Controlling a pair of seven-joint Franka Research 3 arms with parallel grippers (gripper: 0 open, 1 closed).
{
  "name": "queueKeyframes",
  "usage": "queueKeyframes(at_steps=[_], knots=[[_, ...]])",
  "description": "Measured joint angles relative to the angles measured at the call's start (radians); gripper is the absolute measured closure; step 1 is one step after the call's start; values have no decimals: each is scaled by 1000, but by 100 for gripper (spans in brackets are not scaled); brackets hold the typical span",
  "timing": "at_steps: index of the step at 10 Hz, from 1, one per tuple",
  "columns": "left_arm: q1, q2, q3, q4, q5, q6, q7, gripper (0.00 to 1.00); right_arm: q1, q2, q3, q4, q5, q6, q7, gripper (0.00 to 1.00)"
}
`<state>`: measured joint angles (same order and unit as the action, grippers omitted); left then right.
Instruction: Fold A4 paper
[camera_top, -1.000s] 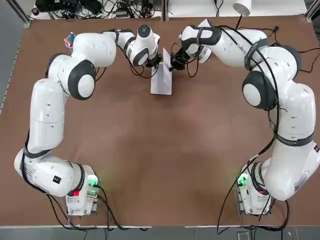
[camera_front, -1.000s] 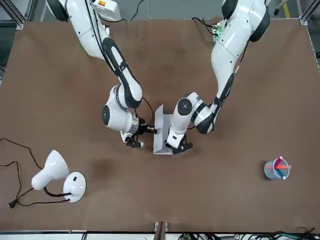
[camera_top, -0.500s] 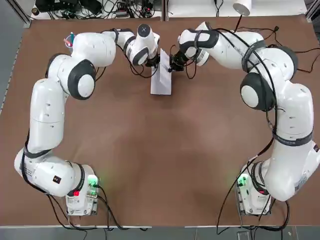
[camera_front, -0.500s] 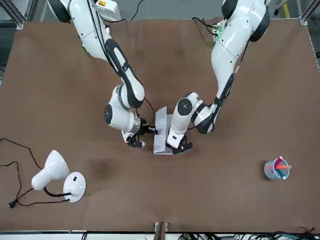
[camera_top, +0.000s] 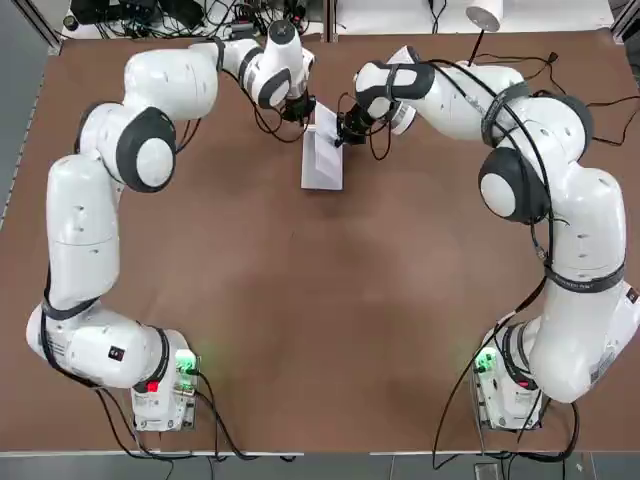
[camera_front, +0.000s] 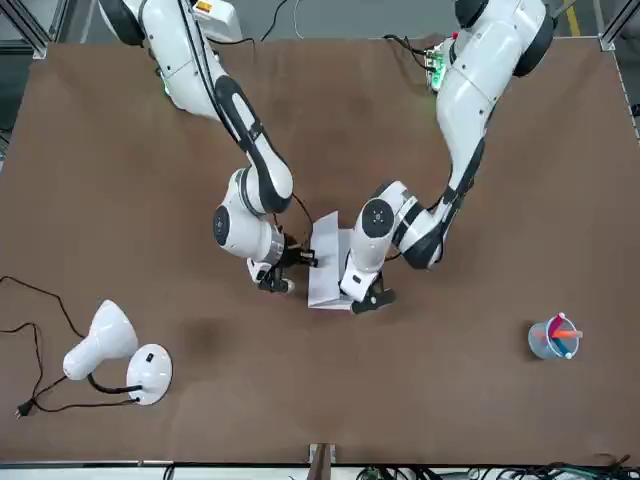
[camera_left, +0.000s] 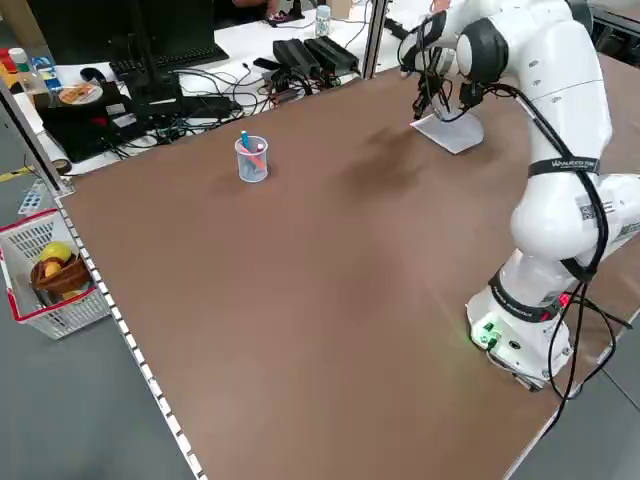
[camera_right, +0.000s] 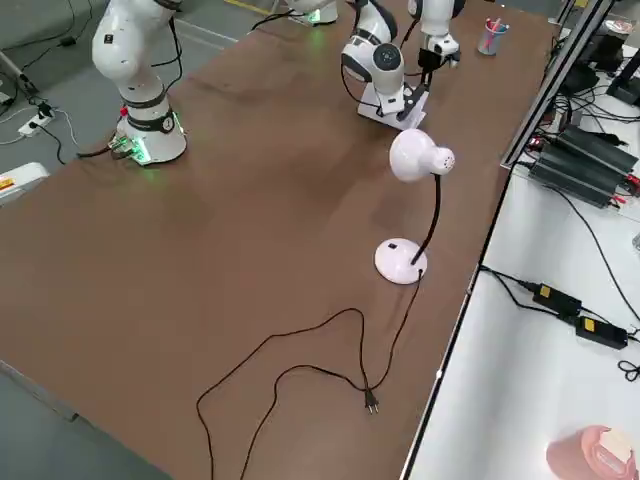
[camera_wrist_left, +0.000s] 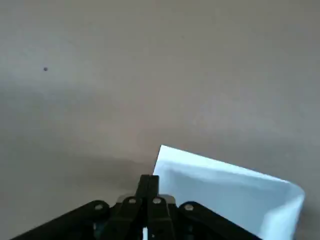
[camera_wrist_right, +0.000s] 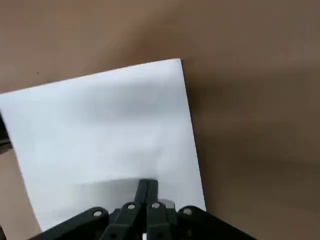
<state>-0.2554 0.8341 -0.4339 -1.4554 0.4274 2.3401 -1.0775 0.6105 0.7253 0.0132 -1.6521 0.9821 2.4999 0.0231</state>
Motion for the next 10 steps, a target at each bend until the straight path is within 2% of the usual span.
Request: queueKeyframes(at_steps=[2, 3, 10], knots=[[80, -15, -71, 3, 0, -52, 37, 99, 3, 6, 0, 0, 0, 0, -1, 98], [100, -20, -85, 3, 0, -67, 48, 99, 4, 12, 0, 0, 0, 2, -2, 98], [158, -49, -112, 18, 0, -133, 59, 99, 39, 43, 0, 1, 0, 49, -6, 98]])
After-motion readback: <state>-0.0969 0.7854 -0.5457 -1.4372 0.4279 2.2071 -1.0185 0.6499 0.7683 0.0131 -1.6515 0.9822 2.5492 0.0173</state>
